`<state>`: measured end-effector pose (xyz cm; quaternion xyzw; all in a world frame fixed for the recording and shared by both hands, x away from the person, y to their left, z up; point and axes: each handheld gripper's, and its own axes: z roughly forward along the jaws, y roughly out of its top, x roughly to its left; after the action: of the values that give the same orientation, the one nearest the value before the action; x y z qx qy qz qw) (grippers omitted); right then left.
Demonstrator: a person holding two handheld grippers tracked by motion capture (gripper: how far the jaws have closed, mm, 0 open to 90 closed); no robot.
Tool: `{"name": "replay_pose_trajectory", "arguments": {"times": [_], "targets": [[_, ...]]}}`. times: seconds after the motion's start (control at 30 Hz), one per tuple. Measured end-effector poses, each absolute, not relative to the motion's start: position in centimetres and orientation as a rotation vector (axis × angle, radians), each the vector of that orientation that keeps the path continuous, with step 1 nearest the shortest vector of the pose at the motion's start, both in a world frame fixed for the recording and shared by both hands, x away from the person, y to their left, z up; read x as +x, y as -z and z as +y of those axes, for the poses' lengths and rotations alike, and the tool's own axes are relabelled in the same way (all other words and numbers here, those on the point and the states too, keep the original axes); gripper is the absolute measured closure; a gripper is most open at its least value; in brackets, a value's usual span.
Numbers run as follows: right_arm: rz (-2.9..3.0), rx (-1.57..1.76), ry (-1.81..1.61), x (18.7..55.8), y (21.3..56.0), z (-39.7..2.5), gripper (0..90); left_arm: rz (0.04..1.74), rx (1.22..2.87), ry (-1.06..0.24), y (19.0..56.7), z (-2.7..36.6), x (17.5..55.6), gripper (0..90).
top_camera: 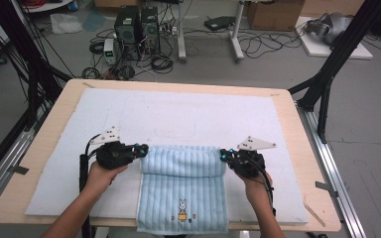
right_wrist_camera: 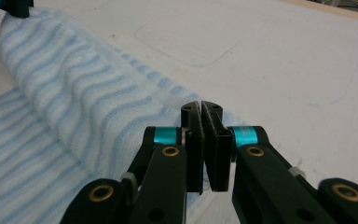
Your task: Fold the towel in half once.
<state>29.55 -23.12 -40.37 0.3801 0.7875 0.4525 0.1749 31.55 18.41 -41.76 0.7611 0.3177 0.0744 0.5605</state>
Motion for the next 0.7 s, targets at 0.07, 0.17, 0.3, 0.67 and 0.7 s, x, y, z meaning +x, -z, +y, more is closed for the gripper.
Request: {"name": "replay_pose_trajectory", "arguments": {"times": [0.07,0.17,0.3,0.67,0.7], "targets": [[2.245,1.087,-1.273,28.7,40.9,-23.5,87.5,0.737,1.808,-0.152,42.1,18.4,30.7,82.5],[2.257,1.096,-1.276,27.6,41.2,-24.0,87.5,0.721,1.825,-0.126,42.6,18.3,29.5,82.5],[2.293,1.07,-1.259,26.1,41.4,-23.9,87.4,0.715,1.854,-0.1,43.2,18.5,28.4,82.5],[2.228,1.194,-1.308,25.3,41.4,-24.5,59.4,0.845,1.771,-0.173,43.5,19.8,28.9,48.7],[2.191,1.216,-1.334,25.6,41.3,-24.7,59.1,0.857,1.756,-0.184,43.3,20.0,29.2,48.7]]}}
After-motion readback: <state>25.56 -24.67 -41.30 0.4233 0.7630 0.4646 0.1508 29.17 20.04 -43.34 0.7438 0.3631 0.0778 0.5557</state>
